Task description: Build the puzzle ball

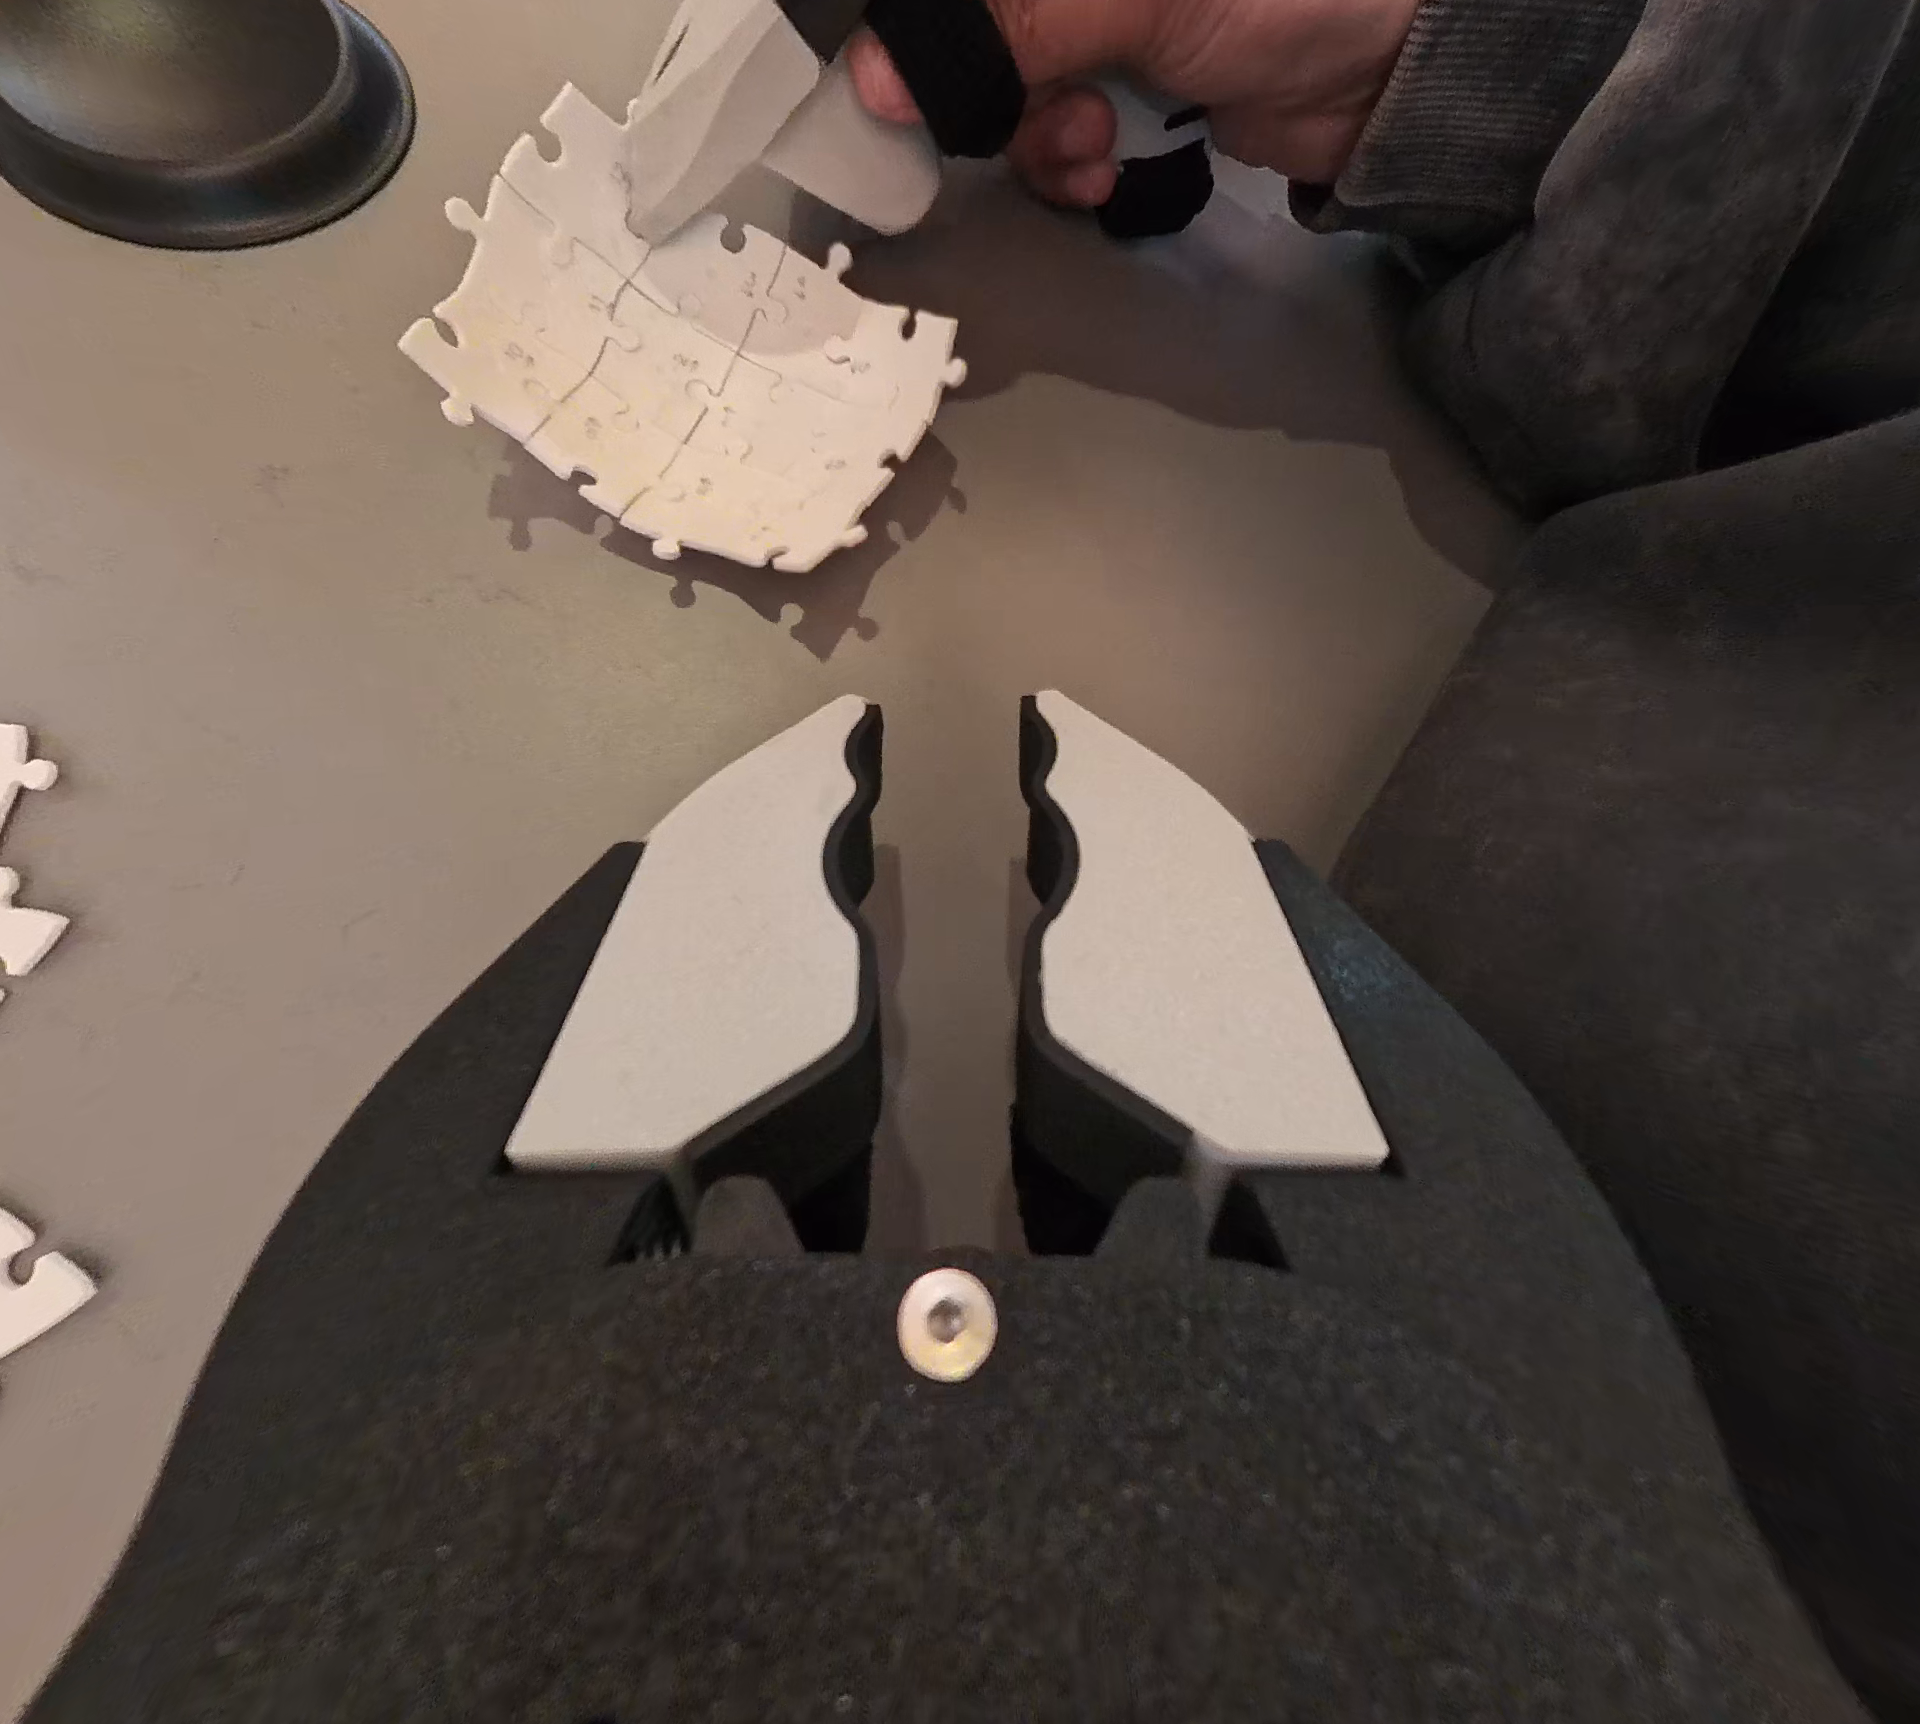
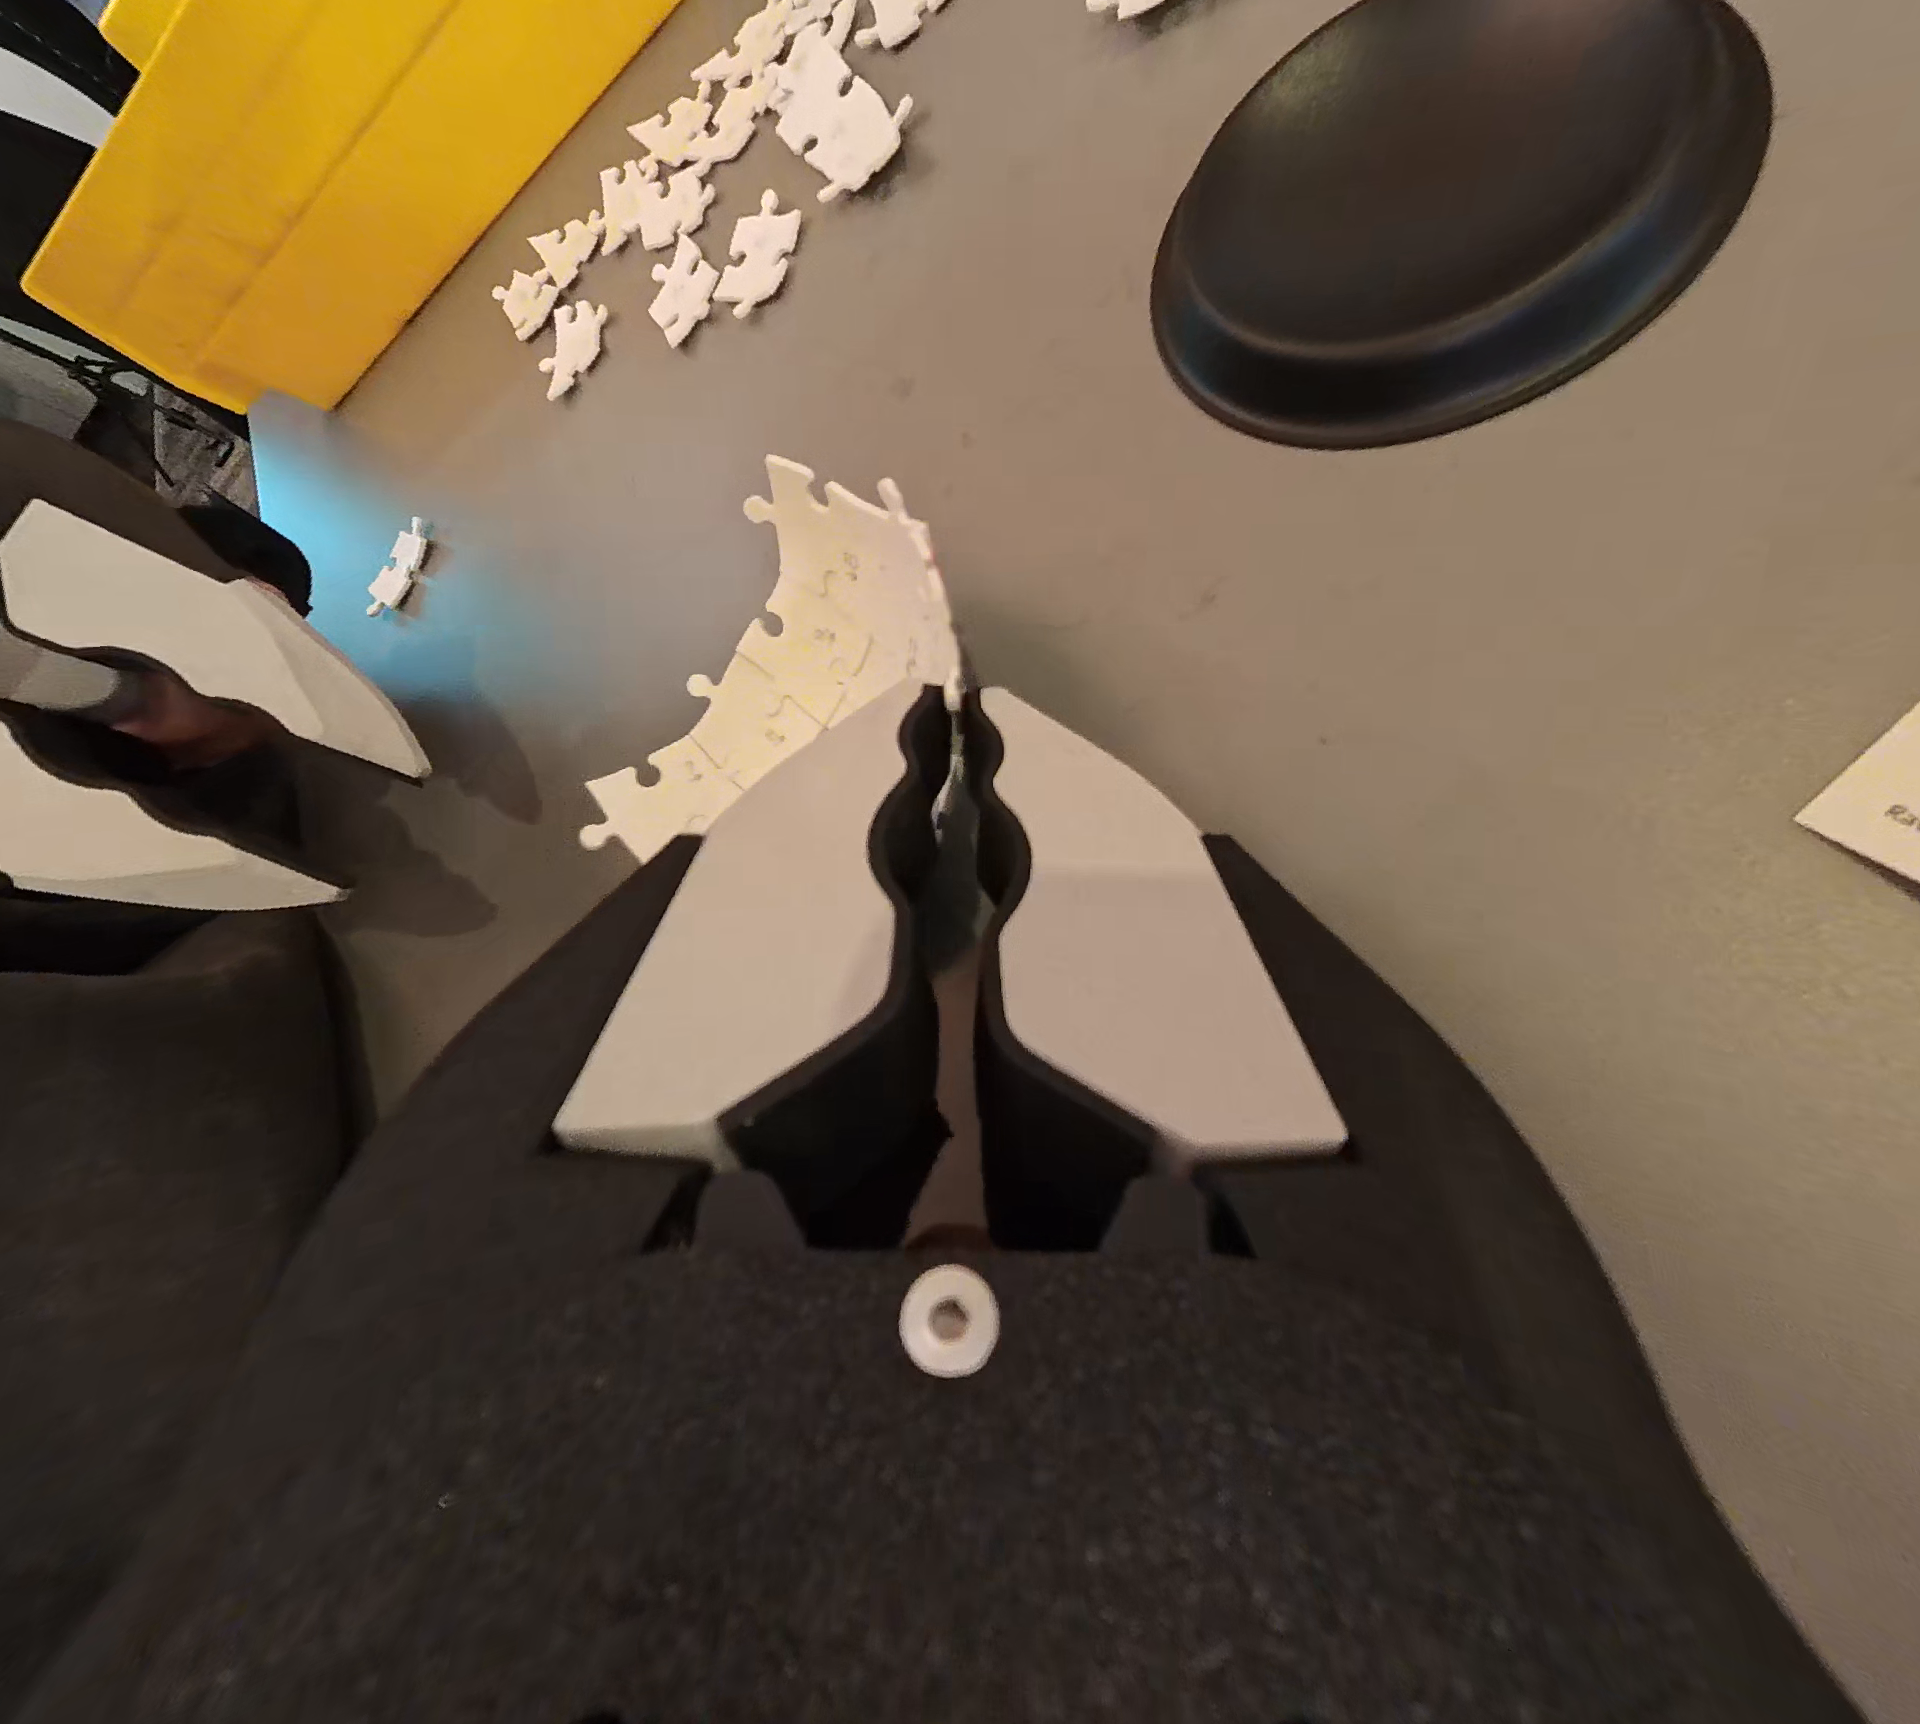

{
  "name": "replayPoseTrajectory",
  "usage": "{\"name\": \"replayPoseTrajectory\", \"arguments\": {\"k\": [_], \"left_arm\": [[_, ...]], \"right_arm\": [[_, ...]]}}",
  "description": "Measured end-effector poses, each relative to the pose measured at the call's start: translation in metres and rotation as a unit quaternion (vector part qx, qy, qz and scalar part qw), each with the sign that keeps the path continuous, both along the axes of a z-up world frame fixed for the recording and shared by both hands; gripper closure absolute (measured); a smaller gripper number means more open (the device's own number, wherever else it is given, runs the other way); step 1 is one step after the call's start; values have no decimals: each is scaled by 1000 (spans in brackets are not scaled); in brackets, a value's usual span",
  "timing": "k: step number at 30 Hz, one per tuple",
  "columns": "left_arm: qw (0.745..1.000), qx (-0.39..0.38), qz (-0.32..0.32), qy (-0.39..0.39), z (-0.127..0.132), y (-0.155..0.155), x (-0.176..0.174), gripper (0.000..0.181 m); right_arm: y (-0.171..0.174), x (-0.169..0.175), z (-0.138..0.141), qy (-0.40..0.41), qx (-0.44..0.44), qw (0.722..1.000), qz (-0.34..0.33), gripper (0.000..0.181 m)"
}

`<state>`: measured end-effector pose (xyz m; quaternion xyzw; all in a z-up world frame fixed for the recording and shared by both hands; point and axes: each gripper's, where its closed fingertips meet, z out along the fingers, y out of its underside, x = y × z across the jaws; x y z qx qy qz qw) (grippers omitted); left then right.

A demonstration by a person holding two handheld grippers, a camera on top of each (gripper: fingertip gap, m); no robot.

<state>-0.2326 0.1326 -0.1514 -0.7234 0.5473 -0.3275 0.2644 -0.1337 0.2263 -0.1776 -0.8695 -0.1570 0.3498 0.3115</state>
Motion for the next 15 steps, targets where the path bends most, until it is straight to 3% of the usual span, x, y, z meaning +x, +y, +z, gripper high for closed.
{"name": "replayPoseTrajectory", "arguments": {"k": [15], "left_arm": [[1000, 0, 1, 2, 0, 1, -1, 156]], "right_arm": [[-3, -6, 2, 19, -6, 1000, 22, 171]]}}
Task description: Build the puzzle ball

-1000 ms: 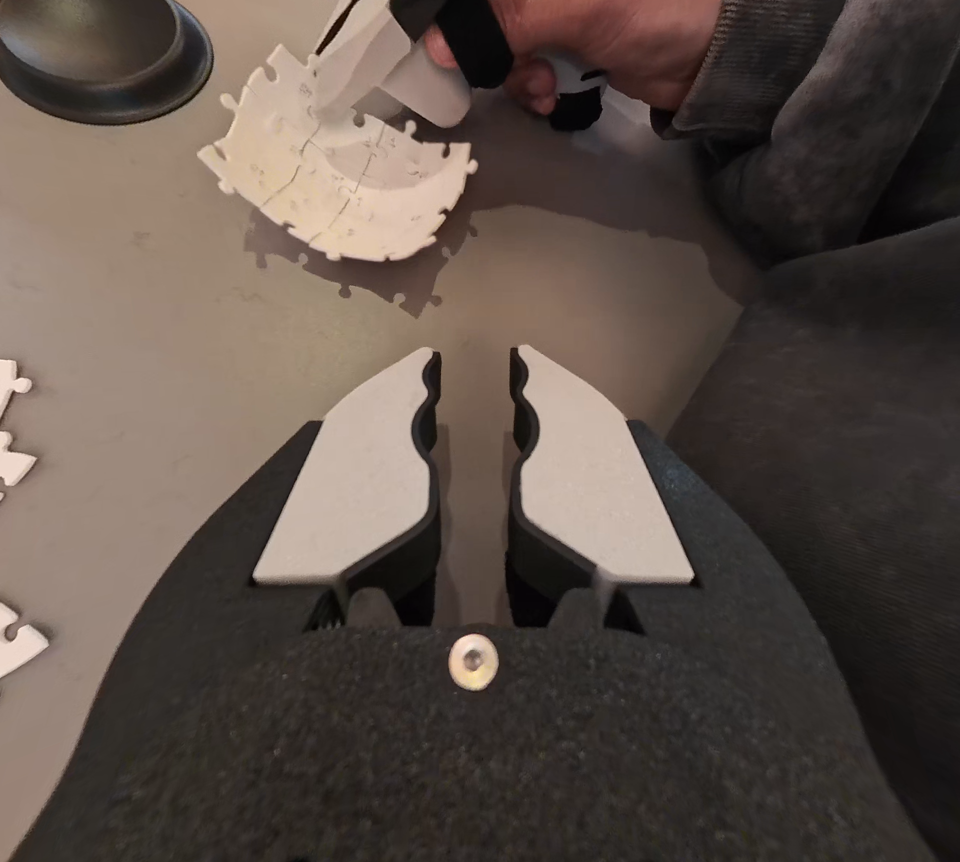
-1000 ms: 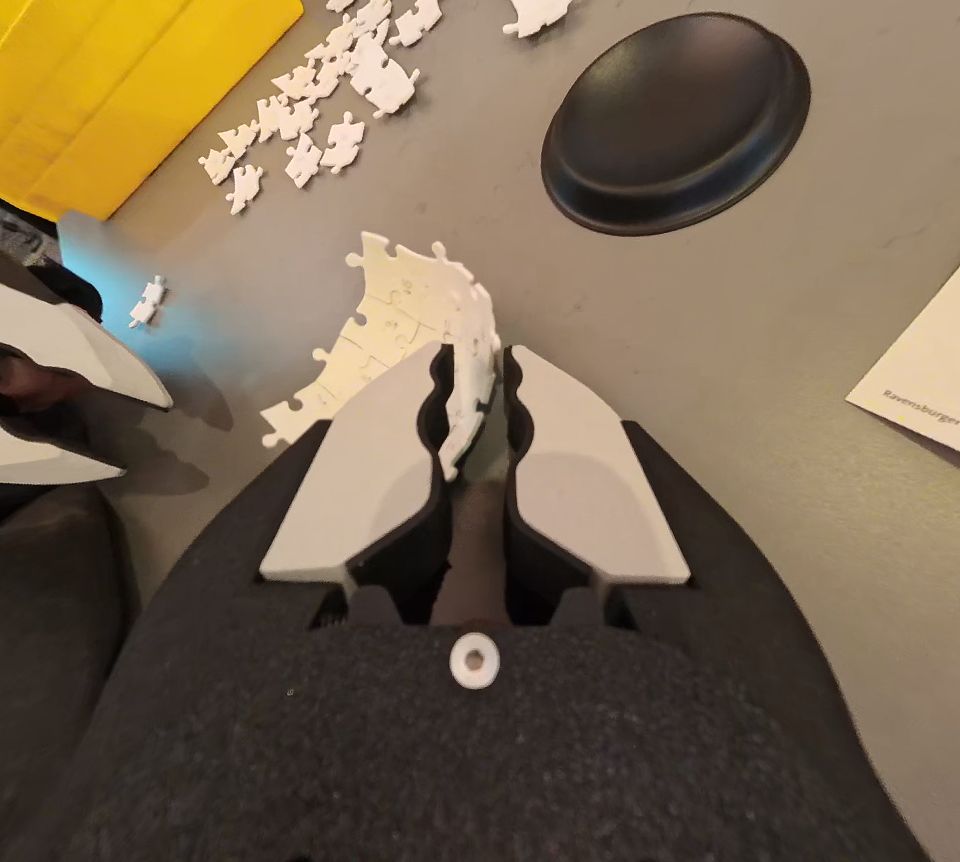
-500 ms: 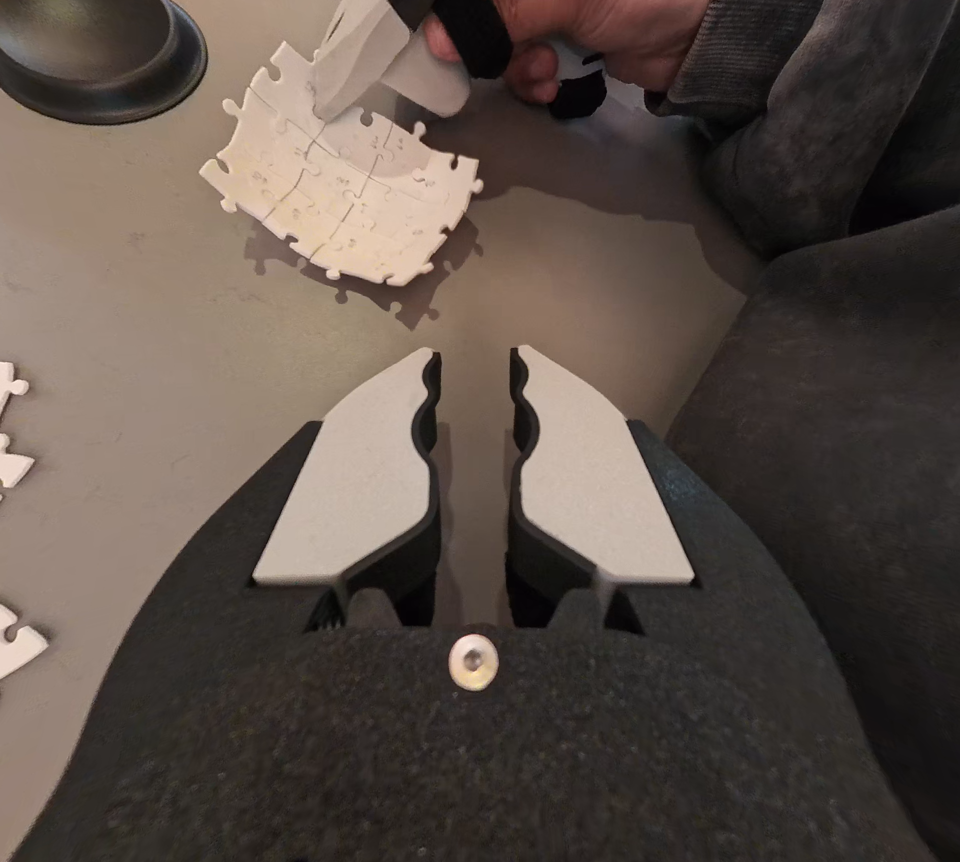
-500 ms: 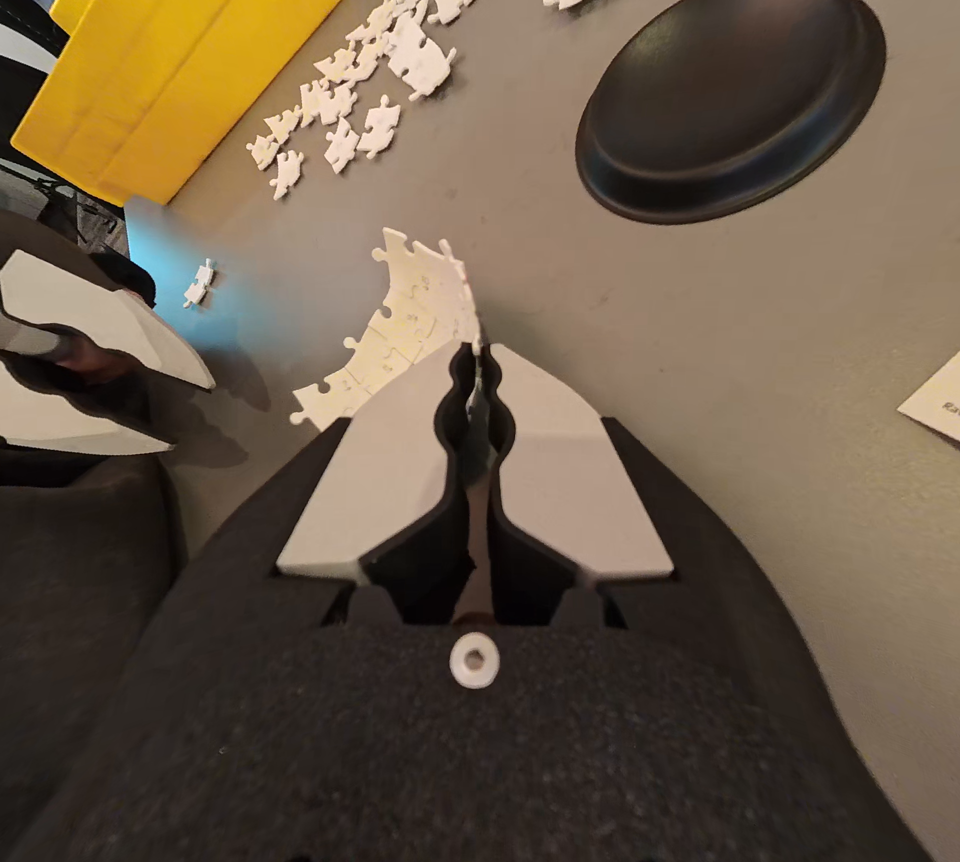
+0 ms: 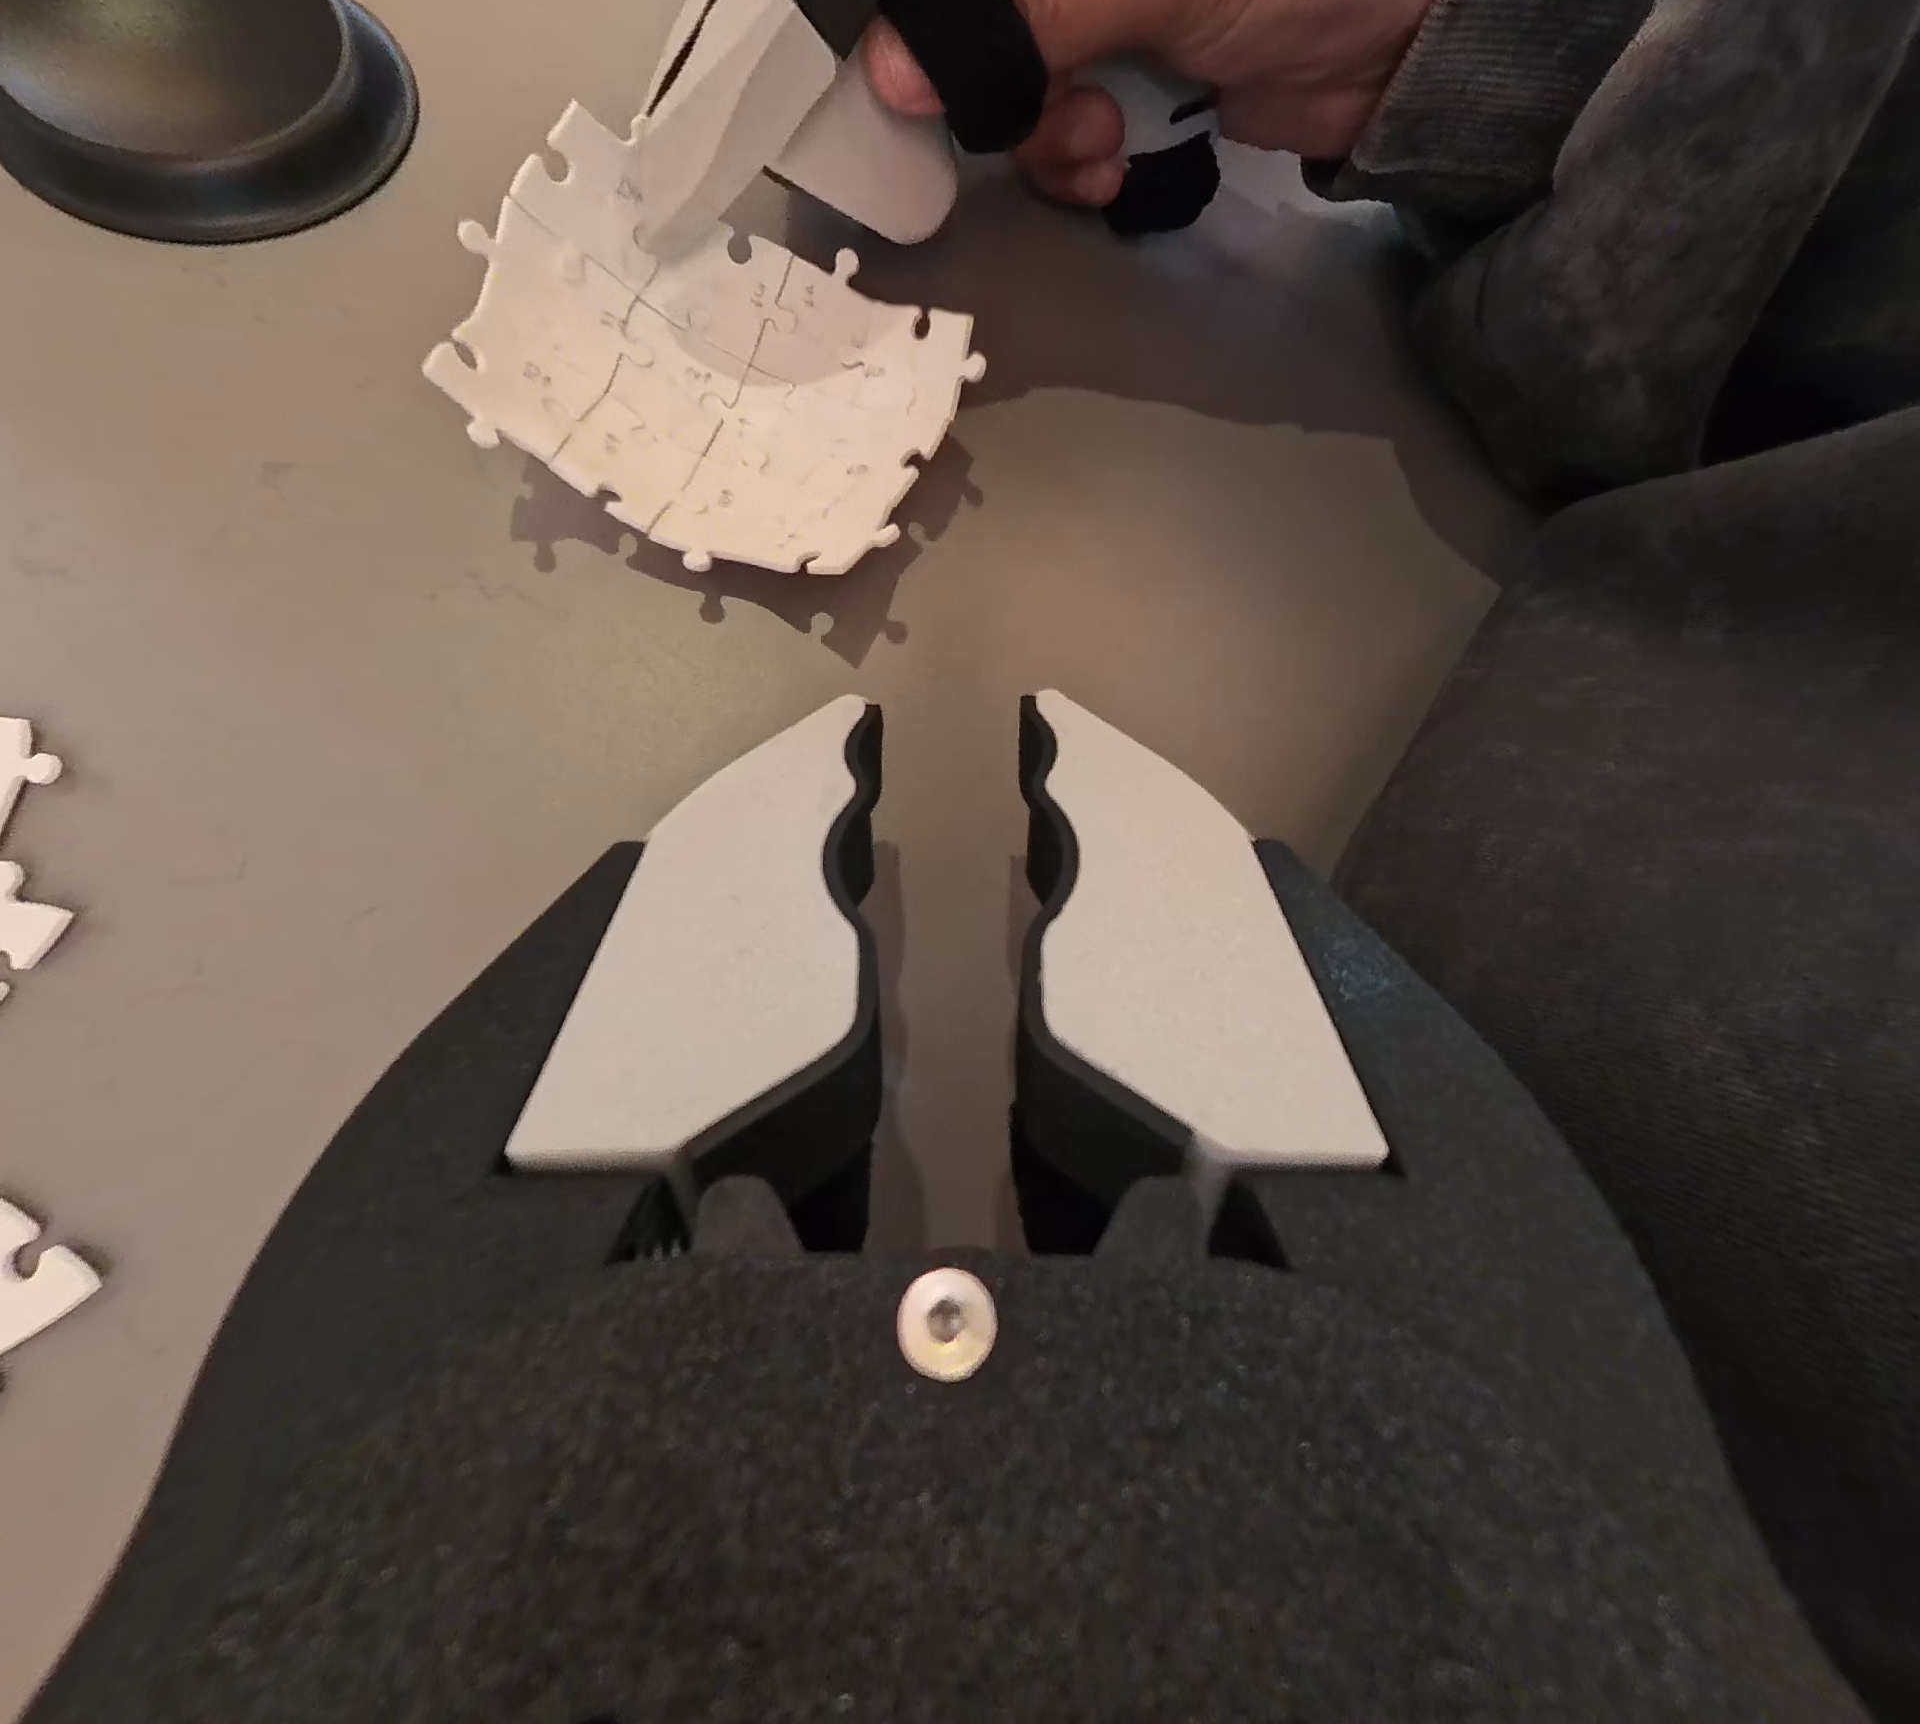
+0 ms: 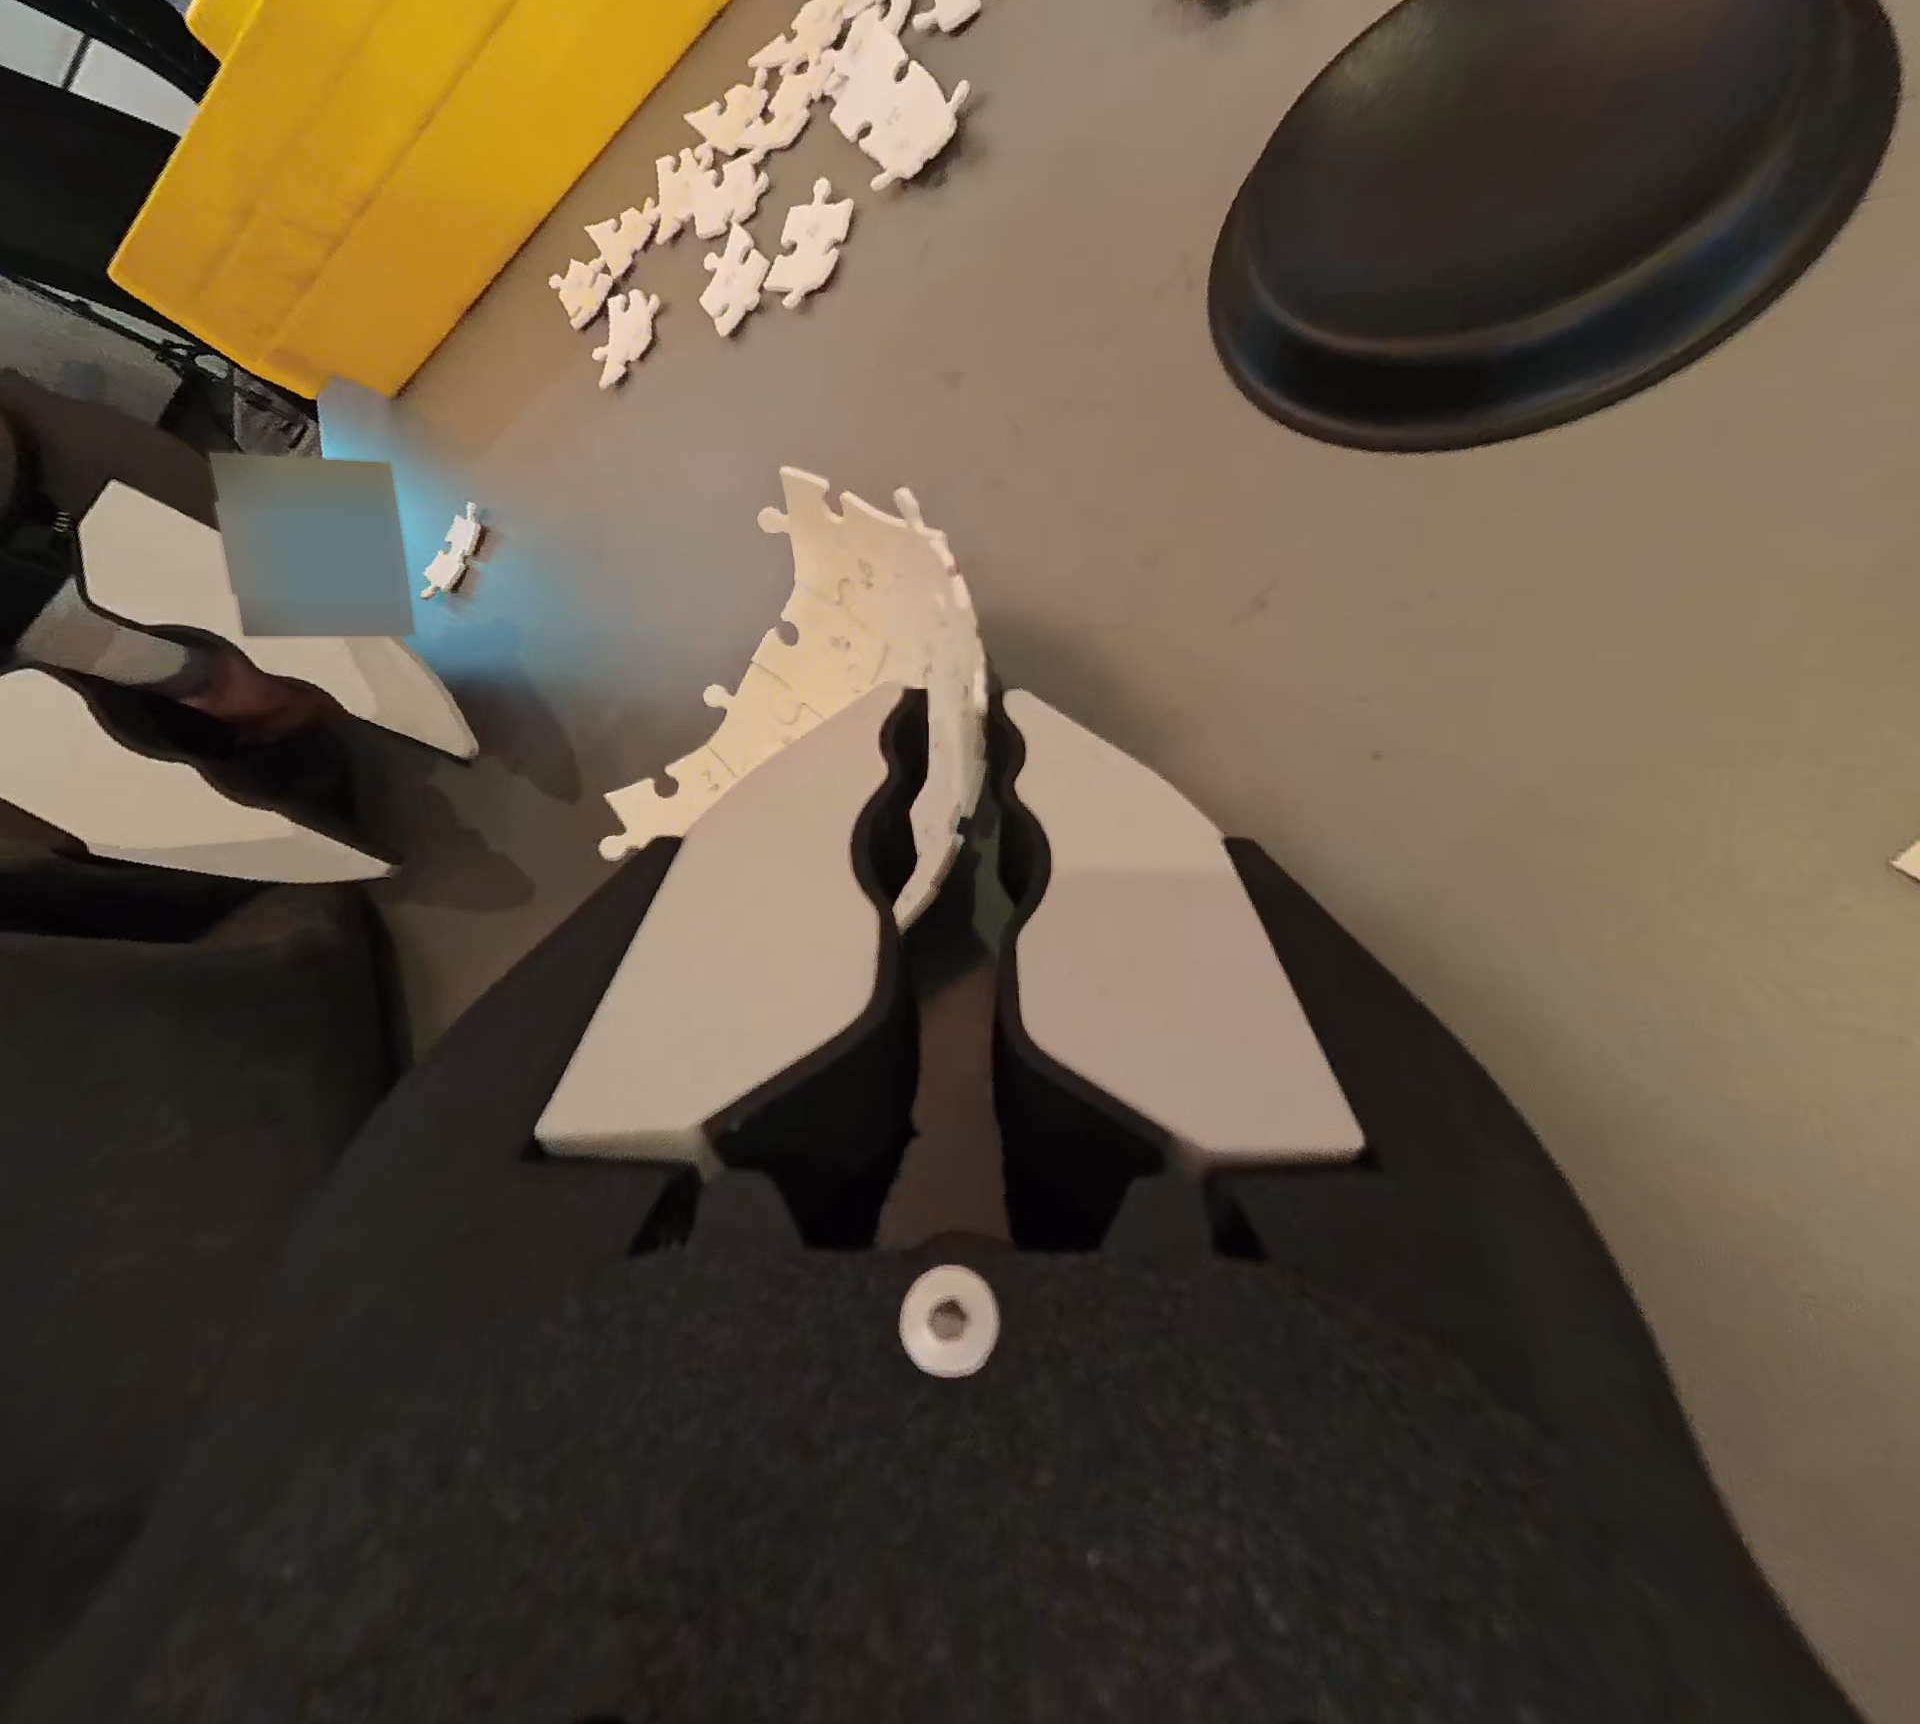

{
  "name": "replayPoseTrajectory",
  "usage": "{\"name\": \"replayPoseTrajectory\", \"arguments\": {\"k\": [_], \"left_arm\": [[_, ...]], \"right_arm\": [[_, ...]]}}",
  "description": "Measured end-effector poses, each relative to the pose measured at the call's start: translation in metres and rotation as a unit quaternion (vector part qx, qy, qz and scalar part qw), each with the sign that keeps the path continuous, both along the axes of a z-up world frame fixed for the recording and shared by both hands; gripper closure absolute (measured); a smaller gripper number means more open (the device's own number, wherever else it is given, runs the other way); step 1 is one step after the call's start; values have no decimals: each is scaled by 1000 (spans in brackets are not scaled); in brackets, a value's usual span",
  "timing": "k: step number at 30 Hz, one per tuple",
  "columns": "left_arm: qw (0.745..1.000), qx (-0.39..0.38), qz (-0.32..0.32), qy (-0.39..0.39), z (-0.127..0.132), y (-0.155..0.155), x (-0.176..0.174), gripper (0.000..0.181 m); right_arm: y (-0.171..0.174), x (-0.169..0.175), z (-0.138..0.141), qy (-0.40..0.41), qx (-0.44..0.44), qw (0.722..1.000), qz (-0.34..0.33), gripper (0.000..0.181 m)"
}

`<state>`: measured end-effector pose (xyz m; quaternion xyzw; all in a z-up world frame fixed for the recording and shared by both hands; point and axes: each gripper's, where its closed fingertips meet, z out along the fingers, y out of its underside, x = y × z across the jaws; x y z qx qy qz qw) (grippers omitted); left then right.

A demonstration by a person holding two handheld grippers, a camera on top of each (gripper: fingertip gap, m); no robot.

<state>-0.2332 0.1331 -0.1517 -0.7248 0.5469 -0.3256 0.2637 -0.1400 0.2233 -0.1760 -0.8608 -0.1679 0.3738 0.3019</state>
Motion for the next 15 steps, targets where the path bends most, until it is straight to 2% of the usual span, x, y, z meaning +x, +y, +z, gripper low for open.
{"name": "replayPoseTrajectory", "arguments": {"k": [6, 9, 11, 15], "left_arm": [[1000, 2, 1, 1, 0, 0, -1, 156], [1000, 1, 3, 1, 0, 1, -2, 156], [1000, 0, 3, 2, 0, 1, -2, 156], [1000, 0, -1, 3, -1, -1, 0, 156]], "right_arm": [[-2, -6, -2, 12, -18, 999, 25, 178], [0, -4, 6, 20, -1, 1000, 20, 172], [1, 2, 4, -14, 17, 1000, 18, 162], [4, 8, -6, -98, 54, 993, 44, 155]]}}
